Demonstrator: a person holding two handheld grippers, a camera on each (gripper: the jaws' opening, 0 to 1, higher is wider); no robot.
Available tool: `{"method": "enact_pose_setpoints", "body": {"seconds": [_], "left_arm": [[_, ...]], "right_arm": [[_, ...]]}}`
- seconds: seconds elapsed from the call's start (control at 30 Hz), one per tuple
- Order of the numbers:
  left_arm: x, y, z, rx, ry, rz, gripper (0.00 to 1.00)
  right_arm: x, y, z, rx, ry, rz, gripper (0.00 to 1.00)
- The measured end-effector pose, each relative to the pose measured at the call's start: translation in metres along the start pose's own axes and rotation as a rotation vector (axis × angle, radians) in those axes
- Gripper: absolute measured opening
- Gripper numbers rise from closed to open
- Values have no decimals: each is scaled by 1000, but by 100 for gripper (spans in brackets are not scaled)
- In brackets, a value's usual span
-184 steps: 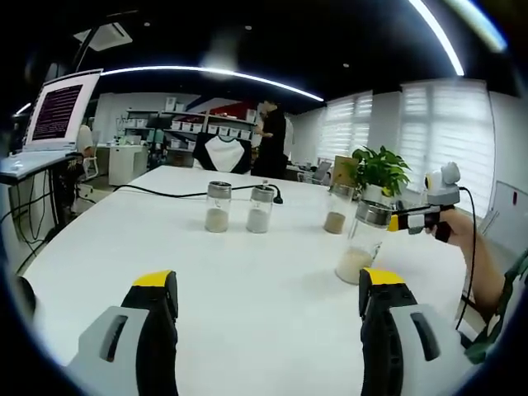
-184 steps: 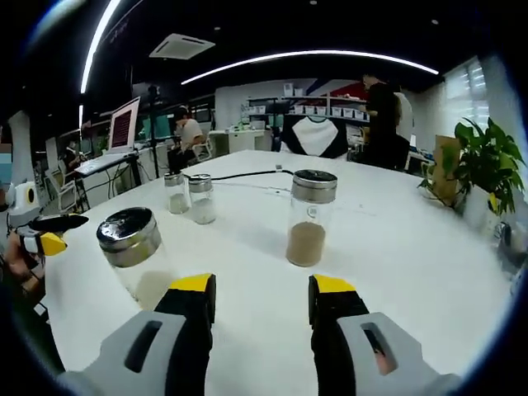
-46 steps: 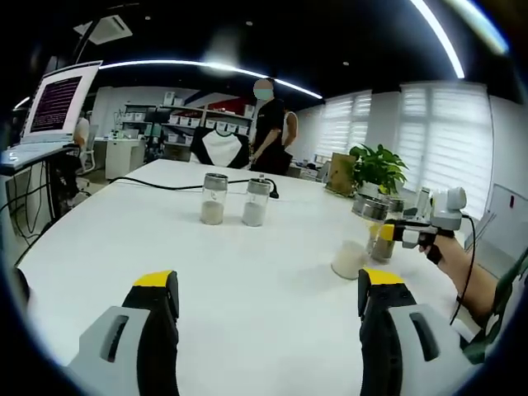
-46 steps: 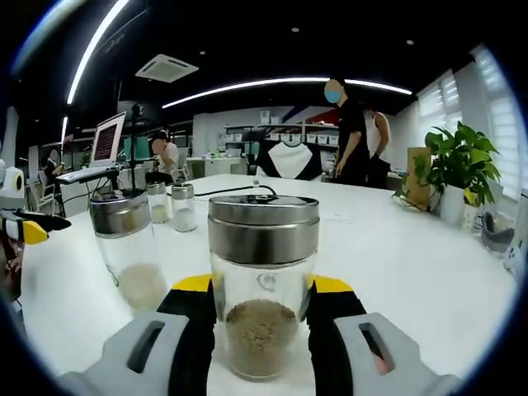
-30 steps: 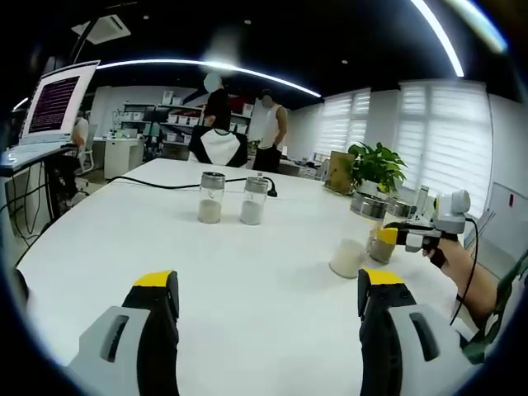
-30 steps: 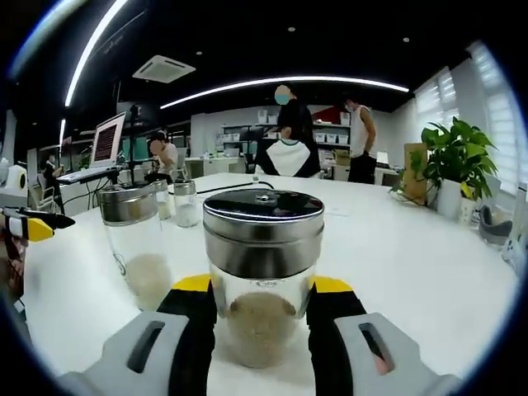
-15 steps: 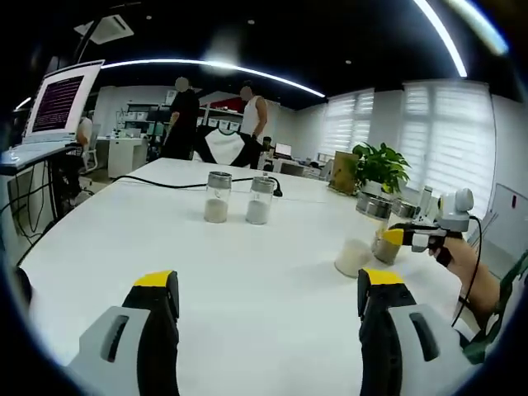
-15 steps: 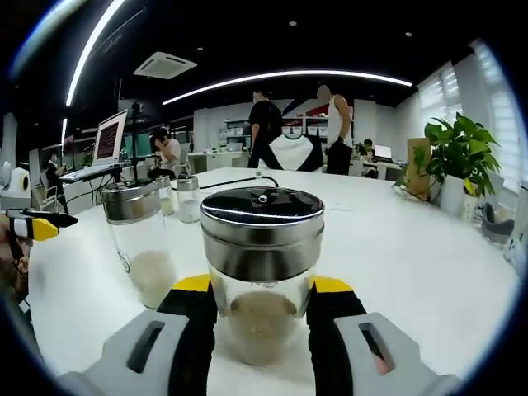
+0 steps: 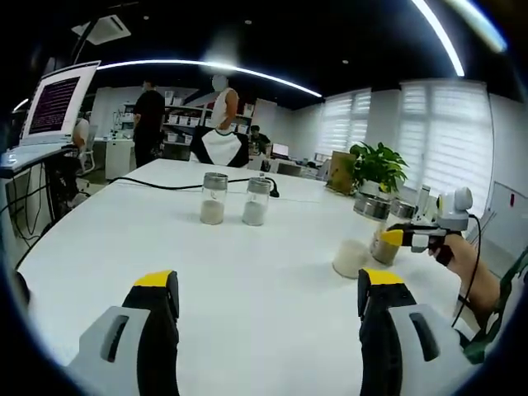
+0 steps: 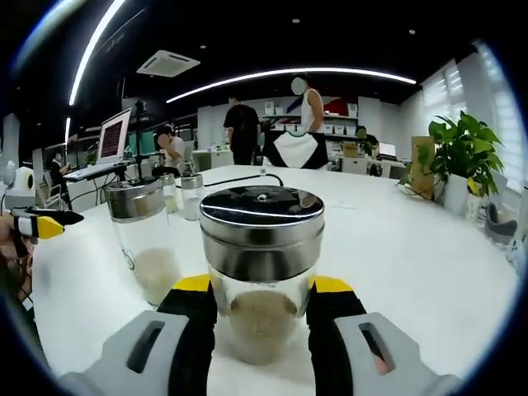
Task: Rotate the seasoning bottle until the label or dispensing opening points toward the visible target arrow and the bottle remains upright within the marked orientation range
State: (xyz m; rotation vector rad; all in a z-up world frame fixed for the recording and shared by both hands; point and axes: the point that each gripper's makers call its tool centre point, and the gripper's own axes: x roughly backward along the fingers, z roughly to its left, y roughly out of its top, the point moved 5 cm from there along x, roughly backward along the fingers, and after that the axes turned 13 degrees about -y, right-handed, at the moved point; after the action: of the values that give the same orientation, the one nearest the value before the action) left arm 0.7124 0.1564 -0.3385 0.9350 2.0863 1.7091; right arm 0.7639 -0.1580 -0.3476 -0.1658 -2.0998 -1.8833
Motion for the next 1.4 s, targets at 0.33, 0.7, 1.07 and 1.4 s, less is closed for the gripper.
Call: {"method": "enact_pose_setpoints", "body": {"seconds": [0.33, 0.7, 1.07, 1.4], "left_arm": [[0, 0, 1, 2, 2, -3, 95], [-1, 1, 1, 2, 6, -2, 94], [0, 1, 3, 2, 12, 1, 94], [0, 1, 4, -1, 6, -3, 94]], "right_arm": [[1, 0, 1, -12, -31, 10, 41], [3, -1, 2, -29, -86, 5, 41], [3, 0, 3, -58, -166, 9, 41], [4, 0, 4, -77, -221, 25, 41]]}}
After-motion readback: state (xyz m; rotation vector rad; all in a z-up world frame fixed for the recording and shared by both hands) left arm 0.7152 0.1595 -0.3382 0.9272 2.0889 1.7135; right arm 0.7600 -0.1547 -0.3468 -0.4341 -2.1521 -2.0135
